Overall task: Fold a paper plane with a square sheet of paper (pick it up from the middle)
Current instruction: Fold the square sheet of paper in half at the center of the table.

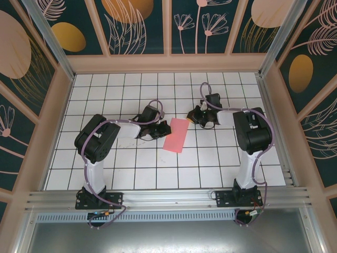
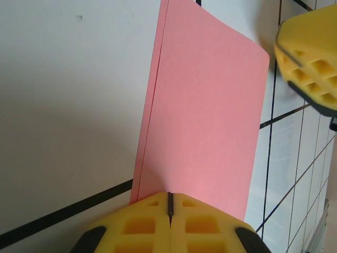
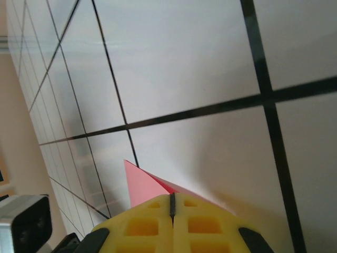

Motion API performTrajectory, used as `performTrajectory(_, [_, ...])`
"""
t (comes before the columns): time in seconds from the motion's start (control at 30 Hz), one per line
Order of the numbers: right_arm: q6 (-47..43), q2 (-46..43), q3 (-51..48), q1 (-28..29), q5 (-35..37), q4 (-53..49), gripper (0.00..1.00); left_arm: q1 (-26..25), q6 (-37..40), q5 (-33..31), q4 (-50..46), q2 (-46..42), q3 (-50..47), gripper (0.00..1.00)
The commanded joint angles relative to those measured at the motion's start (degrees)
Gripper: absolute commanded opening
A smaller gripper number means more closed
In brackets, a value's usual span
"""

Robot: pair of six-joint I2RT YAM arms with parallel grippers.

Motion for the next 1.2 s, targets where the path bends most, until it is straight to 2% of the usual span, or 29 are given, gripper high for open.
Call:
performTrajectory(0.0, [0.1,-1.1,0.4,-0.2,0.0,-0.6,0.0,-0.4,1.1,-2.1,-6.0,0.5,-2.0,0.0])
performTrajectory(0.2, [0.8,1.2,-2.2,1.0,0.6,1.3,0.0,-0.4,1.1,-2.0,-5.9,0.5,-2.1,0.0])
performTrajectory(0.37, [2.0,3.1,-3.5,1.0,5.1,-0.2,0.0,-0.4,1.1,-1.9,-5.8,0.6,-2.0,0.0])
performTrajectory(0.63, [-0.6,-5.5,-0.3,1.4,2.1,-2.0,0.0,-0.4,0.9,-1.9,-5.8,0.1,-2.0,0.0])
performTrajectory(0.8, [0.0,-10.4,-2.8,2.3,0.3,-0.1,0.0,-0.4,0.6,-2.1,-5.8,0.1,-1.7,0.0])
performTrajectory(1.17, [4.4,-9.5,-13.2,8.0,2.7,7.9,0.0,-0.4,0.4,-1.9,-5.7,0.2,-1.6,0.0])
